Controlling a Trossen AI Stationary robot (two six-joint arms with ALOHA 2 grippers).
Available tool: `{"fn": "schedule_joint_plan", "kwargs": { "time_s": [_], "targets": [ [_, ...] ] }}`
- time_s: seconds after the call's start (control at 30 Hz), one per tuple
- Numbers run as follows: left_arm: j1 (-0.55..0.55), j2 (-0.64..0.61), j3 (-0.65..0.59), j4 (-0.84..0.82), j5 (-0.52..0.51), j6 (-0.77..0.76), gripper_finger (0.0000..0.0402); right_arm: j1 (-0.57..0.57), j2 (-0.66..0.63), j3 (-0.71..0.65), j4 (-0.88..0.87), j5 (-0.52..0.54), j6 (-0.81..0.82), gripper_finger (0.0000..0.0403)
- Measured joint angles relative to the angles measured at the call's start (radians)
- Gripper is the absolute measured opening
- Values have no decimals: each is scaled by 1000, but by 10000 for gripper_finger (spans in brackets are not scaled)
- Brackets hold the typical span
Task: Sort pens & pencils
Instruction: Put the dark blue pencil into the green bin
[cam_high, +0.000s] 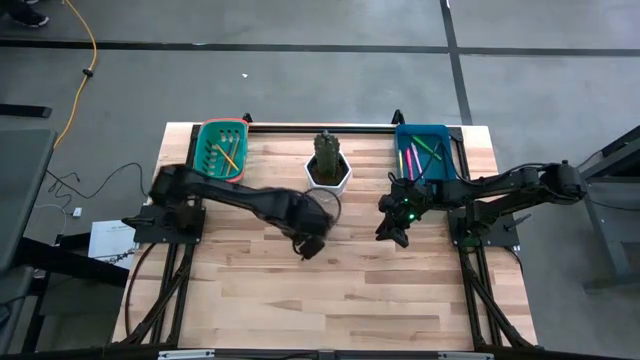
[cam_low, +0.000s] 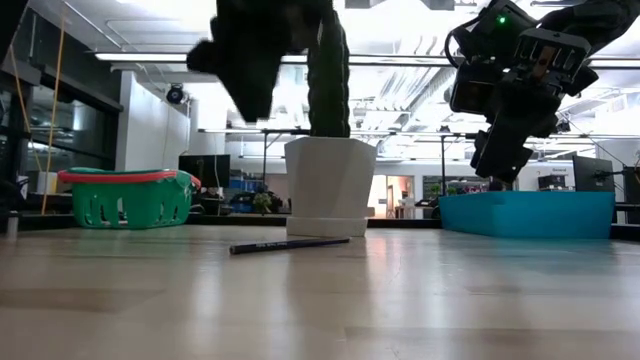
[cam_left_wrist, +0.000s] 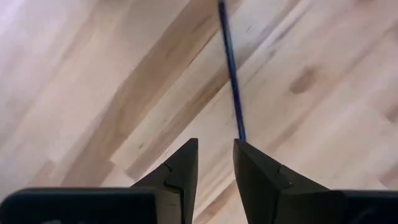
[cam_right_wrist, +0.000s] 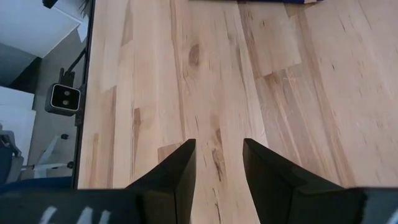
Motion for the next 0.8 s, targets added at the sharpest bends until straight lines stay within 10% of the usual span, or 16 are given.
{"fn": "schedule_joint_plan", "kwargs": {
  "time_s": [0.47, 0.8],
  "targets": [
    [-3, -318, -26, -167, 0, 150, 90, 0, 0, 0, 7, 13, 94, 124],
    [-52, -490, -378, -33, 149, 139, 53, 0, -1, 0, 16, 43, 191, 124]
  ]
}}
